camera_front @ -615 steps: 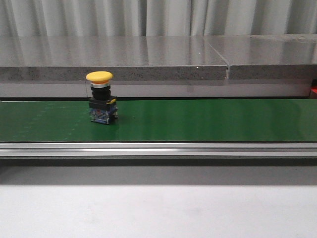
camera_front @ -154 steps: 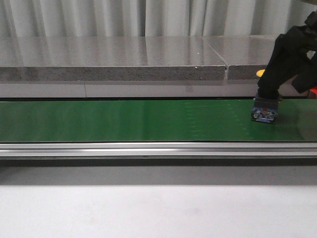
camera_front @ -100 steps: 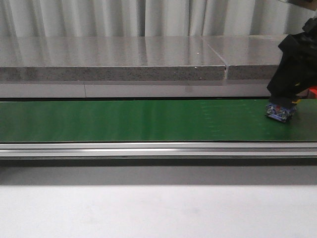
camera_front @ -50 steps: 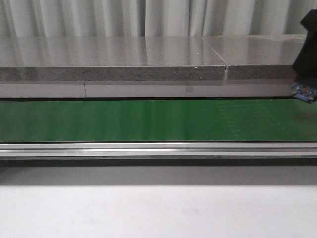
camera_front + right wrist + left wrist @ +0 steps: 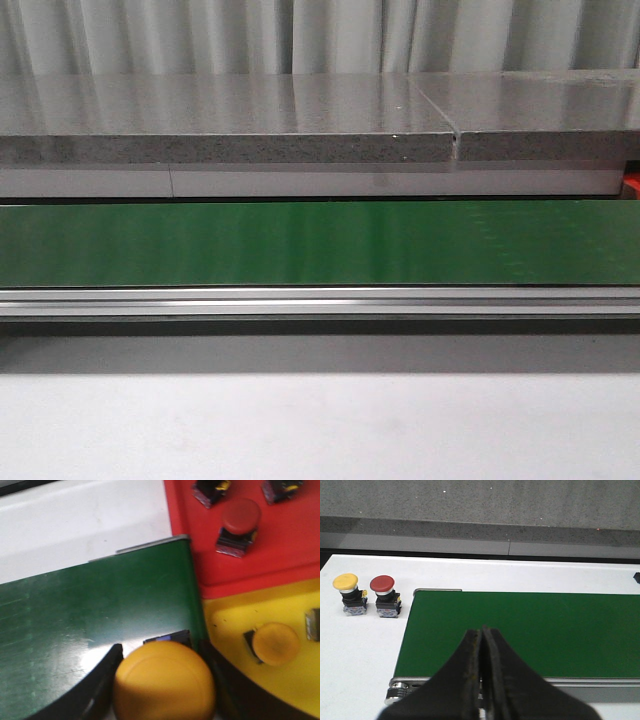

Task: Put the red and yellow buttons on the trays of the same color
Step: 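Carry the yellow button into the yellow tray and open the right gripper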

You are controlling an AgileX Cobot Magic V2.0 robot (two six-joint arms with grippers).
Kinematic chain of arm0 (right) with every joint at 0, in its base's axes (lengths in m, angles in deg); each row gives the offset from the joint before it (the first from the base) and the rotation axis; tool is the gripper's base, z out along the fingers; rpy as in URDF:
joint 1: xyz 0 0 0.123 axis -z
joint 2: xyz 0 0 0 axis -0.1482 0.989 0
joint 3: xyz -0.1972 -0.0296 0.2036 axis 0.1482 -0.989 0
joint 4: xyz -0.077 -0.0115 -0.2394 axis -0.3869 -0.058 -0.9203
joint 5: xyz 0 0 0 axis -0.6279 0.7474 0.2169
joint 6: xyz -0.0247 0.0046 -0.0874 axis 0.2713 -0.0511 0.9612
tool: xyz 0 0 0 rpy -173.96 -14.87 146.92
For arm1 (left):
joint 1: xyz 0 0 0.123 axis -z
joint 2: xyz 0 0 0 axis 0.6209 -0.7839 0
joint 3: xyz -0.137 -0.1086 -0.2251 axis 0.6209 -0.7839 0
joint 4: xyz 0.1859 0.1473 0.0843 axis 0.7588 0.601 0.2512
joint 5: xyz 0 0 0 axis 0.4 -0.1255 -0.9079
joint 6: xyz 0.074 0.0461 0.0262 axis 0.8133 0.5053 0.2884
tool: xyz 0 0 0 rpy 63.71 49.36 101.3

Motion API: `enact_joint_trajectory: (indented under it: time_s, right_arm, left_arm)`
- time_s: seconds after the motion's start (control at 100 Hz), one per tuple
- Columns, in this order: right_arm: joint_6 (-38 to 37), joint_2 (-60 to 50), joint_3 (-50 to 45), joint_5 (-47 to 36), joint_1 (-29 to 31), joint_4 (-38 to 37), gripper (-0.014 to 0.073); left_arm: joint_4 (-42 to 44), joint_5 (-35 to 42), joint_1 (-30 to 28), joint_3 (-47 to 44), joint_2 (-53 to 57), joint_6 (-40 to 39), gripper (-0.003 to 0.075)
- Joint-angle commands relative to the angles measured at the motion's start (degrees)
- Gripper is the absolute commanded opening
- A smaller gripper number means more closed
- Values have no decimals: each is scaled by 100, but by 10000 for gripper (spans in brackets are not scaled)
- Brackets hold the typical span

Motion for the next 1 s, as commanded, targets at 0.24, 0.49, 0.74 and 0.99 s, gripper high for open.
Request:
enact_joint_trajectory:
  time_s: [0.24, 0.49, 0.74, 0.99]
  right_arm:
    - [-545, -410, -980, -1055, 1126, 36, 171]
    - [-725, -410, -1994, -2053, 1384, 67, 171]
    - [-720, -162, -2121, -2594, 1409, 84, 171]
    - [-720, 595, -2104, -2808, 1409, 170, 171]
  left_arm:
    - [0, 416, 48, 163, -31, -12, -19]
    - [0, 416, 48, 163, -31, -12, -19]
    - [0, 416, 48, 163, -31, -12, -19]
    - [0, 416, 48, 163, -31, -12, -19]
